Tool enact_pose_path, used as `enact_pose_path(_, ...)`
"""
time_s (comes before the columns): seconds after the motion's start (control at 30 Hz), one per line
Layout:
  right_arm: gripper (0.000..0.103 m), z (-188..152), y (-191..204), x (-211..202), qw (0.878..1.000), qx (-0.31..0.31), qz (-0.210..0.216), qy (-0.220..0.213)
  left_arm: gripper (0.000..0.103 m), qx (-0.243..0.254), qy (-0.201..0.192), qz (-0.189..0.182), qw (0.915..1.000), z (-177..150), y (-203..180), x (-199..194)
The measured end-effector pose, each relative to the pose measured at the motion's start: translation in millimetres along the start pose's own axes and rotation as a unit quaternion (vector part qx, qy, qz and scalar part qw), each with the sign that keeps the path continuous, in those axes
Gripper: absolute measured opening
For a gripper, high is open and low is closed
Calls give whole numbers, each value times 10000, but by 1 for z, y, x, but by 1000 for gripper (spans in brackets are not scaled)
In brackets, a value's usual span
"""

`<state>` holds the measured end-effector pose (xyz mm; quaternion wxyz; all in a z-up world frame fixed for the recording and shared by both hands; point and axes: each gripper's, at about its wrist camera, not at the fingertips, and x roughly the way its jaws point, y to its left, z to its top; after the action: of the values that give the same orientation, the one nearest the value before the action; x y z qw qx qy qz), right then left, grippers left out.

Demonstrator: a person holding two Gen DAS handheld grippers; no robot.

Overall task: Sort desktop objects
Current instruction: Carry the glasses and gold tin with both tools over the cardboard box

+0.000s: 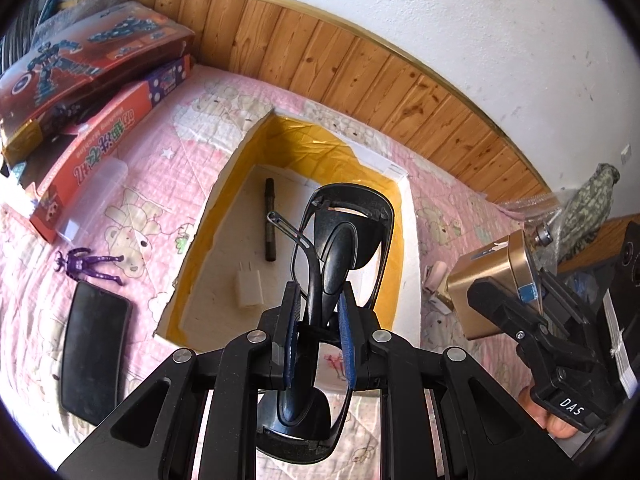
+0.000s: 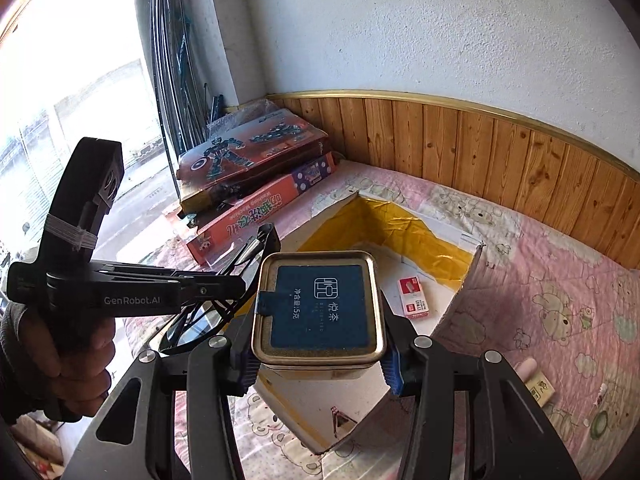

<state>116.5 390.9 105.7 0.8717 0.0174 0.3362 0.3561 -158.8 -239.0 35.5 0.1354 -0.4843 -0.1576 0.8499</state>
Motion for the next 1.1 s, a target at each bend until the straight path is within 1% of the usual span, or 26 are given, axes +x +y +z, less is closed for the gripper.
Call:
enact_pose_path(0.17,50,12,-20,25,9995,189,14,241,18,-307,231,-31,9993,8,-1,26)
enact_pose_path(0.33,50,23,-38,47,9983,357,37,466,18,-751,442,-94,9962,16,1,50)
enact_pose_path(0.43,50,29,-46,60,9971,456,81,600,18,-982,551,-189,9935,18,0,64)
enact_pose_path(0.53,50,34,-53,74,9957,527,125,756,18,-1306,704,-332,9884,18,0,77)
enact_pose_path(0.7,50,41,-63,98,9921,629,176,1071,18,-1867,1060,-600,9748,9,3,97)
enact_pose_path(0.87,50,48,-72,126,9872,652,141,1447,18,-2479,1361,-690,9567,-3,11,115)
enact_pose_path(1.0,50,52,-82,151,9816,706,117,1770,18,-2813,1475,-680,9458,-7,16,124)
enact_pose_path(1.1,50,54,-83,169,9771,605,111,2035,18,-3070,1723,-751,9330,-13,21,133)
